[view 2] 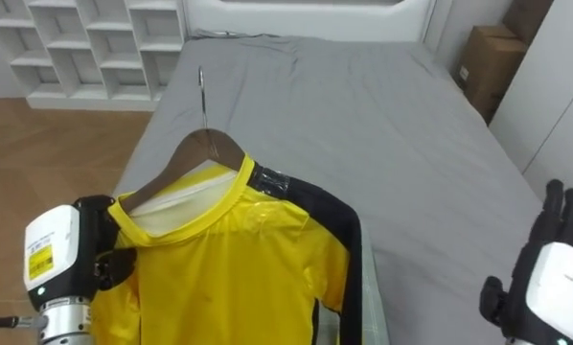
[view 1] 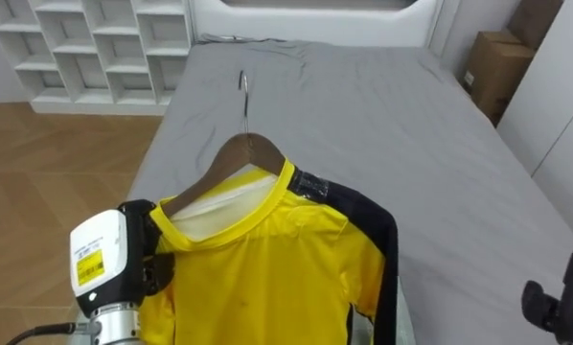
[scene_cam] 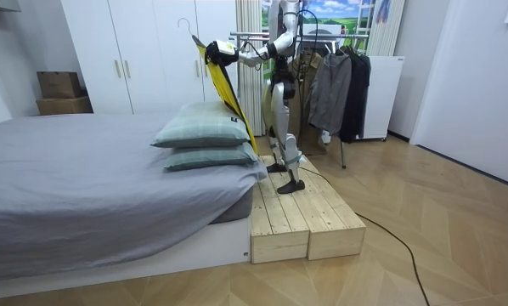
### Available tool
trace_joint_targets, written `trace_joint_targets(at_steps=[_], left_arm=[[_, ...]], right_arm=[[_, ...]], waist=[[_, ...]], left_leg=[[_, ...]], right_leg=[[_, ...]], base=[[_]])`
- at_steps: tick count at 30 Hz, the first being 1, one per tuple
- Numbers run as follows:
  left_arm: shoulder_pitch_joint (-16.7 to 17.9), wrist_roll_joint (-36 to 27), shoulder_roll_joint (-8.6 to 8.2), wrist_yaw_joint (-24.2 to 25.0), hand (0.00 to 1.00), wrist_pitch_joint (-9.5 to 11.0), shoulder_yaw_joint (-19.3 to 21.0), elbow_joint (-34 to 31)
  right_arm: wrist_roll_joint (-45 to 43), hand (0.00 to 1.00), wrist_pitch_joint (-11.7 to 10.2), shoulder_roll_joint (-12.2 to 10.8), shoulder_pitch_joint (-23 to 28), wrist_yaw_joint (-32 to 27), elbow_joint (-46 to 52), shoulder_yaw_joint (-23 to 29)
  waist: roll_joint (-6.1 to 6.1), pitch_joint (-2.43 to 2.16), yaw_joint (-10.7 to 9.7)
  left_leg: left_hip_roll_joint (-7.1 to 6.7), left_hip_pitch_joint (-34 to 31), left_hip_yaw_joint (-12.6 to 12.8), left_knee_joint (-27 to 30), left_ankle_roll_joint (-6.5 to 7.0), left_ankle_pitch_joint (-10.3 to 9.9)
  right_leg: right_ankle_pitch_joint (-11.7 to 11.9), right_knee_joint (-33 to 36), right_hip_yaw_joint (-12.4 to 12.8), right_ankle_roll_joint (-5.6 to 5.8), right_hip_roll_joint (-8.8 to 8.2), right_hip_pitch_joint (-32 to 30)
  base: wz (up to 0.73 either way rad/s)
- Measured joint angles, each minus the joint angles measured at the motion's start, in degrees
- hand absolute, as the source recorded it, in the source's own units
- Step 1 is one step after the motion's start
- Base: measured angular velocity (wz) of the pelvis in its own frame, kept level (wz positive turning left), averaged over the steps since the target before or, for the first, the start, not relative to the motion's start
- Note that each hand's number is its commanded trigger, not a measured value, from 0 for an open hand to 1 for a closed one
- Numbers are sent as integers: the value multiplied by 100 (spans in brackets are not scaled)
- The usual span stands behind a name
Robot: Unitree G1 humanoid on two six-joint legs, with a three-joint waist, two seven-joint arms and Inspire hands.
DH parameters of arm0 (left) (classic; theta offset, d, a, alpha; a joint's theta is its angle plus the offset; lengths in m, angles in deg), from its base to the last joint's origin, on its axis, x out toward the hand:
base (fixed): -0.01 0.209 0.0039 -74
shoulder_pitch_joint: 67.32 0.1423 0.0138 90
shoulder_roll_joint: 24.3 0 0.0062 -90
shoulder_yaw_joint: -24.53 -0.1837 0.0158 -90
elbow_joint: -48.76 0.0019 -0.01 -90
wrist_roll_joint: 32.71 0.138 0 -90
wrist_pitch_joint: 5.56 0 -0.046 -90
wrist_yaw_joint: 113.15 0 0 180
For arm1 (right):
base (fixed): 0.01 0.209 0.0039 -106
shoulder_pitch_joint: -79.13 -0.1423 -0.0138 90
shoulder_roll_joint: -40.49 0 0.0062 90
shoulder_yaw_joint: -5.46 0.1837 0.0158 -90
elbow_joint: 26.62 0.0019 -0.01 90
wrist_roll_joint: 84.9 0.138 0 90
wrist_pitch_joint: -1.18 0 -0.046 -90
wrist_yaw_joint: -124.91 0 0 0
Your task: Hang clothes
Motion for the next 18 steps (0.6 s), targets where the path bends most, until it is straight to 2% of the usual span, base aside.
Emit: trace_joint_targets(at_steps=[8, 14, 18], left_arm=[[1, 8, 1, 59, 100, -6, -2, -9], [1, 33, 4, 64, 100, 2, -2, -59], [0, 40, 14, 200, 100, 30, -1, -134]], right_arm=[[3, 0, -29, 1, 44, 29, 208, -94], [36, 0, -145, 5, 45, 305, 462, -198], [49, 0, -202, 58, 28, 750, 617, -444]], waist=[[43, -2, 29], [91, -1, 45], [97, -2, 121]], left_leg=[[-4, -7, -1, -5, 0, 0], [-5, -5, 12, -1, 0, 0], [-3, 26, 82, -7, 0, 0]], right_leg=[[0, -26, 5, 0, 0, 5], [0, -25, 22, 0, 1, 3], [0, -27, 92, 0, 7, -5]], base=[[0], [0], [-8]])
